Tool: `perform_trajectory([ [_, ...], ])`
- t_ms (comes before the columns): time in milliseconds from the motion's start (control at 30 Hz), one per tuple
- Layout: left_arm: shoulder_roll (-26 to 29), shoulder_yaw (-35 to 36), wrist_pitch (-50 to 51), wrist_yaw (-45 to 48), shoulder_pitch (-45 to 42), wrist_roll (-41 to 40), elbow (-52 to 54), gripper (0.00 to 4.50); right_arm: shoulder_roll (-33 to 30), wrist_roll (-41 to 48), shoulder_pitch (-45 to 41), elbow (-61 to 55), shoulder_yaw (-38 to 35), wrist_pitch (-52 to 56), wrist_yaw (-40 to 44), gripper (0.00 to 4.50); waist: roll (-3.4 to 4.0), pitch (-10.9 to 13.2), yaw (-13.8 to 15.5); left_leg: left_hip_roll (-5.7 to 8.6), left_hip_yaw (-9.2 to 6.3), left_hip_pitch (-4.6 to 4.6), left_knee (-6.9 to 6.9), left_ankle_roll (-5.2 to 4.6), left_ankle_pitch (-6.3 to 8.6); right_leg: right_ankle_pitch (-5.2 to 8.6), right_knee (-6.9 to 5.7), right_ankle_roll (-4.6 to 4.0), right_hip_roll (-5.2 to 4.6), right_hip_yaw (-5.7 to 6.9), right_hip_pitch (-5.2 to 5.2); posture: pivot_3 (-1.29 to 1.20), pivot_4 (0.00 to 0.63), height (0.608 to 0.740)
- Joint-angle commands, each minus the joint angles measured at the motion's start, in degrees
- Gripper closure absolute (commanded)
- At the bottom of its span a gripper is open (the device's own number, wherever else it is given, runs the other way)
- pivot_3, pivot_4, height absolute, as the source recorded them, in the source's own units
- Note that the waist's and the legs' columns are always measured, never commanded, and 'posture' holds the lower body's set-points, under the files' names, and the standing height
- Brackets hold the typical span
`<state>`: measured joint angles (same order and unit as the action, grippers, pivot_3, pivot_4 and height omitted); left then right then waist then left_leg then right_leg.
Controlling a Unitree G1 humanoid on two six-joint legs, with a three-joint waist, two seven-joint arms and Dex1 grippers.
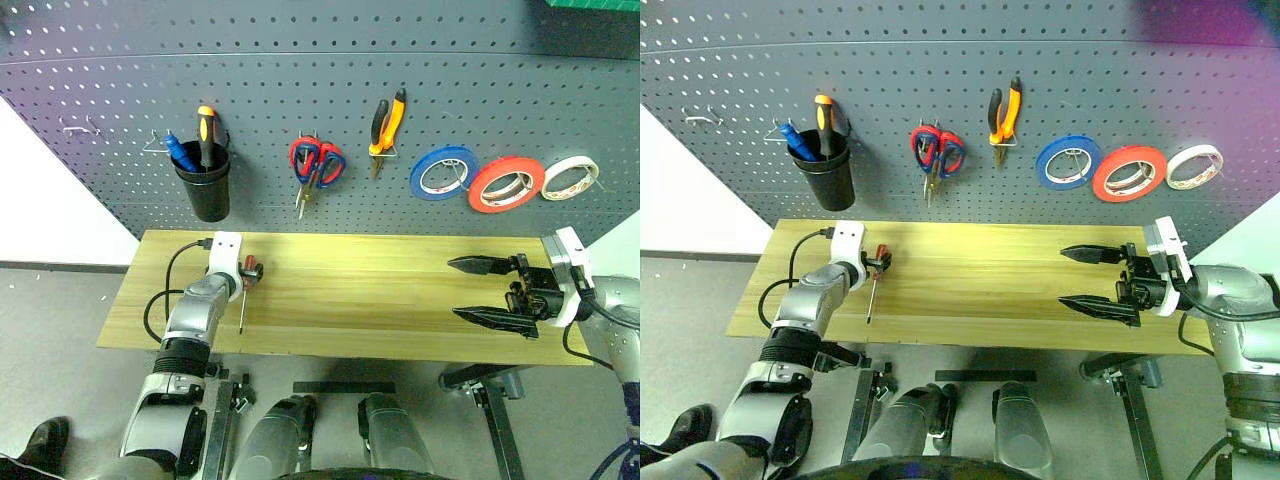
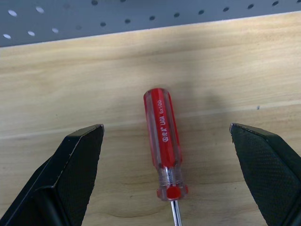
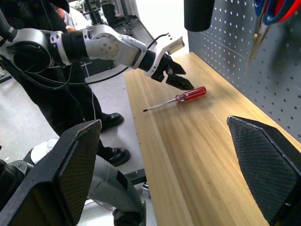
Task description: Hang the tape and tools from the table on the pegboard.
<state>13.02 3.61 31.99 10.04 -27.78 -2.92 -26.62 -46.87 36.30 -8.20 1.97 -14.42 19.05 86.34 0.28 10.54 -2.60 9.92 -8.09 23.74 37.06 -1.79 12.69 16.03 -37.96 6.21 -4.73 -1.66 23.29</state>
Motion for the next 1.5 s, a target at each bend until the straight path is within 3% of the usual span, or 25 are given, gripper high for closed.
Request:
perform_trajectory([
  [33, 0.48, -0.78, -1.21, -0.11, -1.98, 1.08, -1.64, 0.01, -1.21, 0.85, 0.64, -1.54, -2.08, -0.60, -0.32, 0.00, 0.00, 0.00, 0.00, 0.00, 0.00, 0.00, 0.00, 0.00, 0.00, 0.00, 0.00, 0.00, 0.00, 0.00, 0.00, -0.20, 0.170, 0.740],
  [533, -1.33, -0.40, -0.37, -3.86, -4.59, 1.96, -12.73, 0.01, -2.67, 1.81, 3.11, -3.00, -3.54, 0.47, -0.68, 0.00, -0.13, 0.08, -0.23, 0.00, 0.00, 0.05, -0.02, -0.03, 0.02, 0.01, 0.03, 0.01, -0.01, 0.00, 0.04, -0.22, 0.189, 0.740],
  [633, -1.05, -0.39, -0.92, -5.26, -4.38, 2.45, -12.92, 0.55, -2.72, 1.85, 3.36, -3.00, -3.73, 0.51, -0.75, 0.00, -0.15, 0.09, -0.22, 0.00, 0.00, 0.07, -0.02, -0.03, 0.03, 0.01, 0.04, 0.01, -0.01, 0.00, 0.05, -0.22, 0.192, 0.740],
  [967, -1.71, 0.03, 0.38, -5.60, -4.92, 1.79, -14.81, 3.70, -2.75, 2.47, 3.43, -3.28, -3.98, 0.98, -1.19, 0.00, -0.20, 0.12, -0.21, 0.00, 0.00, 0.07, -0.03, -0.03, 0.03, 0.01, 0.05, 0.02, -0.02, 0.00, 0.04, -0.22, 0.198, 0.740],
  [1233, -2.57, 0.89, 1.41, -4.27, -3.48, -0.17, -10.81, 3.70, -2.73, 2.27, 2.56, -2.13, -3.57, 0.85, -0.85, 0.00, -0.20, 0.13, -0.10, 0.00, 0.00, 0.08, -0.04, -0.04, 0.04, 0.02, 0.06, 0.02, -0.03, 0.00, 0.04, -0.20, 0.196, 0.740],
  [1500, 0.54, -3.64, 5.31, -0.49, 7.87, 1.55, 14.89, 3.70, -2.21, 3.65, 1.23, -0.52, -3.86, 1.28, 0.28, 0.00, -0.32, 0.21, -0.11, -0.01, 0.00, 0.27, -0.08, -0.06, 0.04, 0.01, 0.12, 0.01, -0.02, -0.02, 0.23, -0.18, 0.190, 0.740],
])
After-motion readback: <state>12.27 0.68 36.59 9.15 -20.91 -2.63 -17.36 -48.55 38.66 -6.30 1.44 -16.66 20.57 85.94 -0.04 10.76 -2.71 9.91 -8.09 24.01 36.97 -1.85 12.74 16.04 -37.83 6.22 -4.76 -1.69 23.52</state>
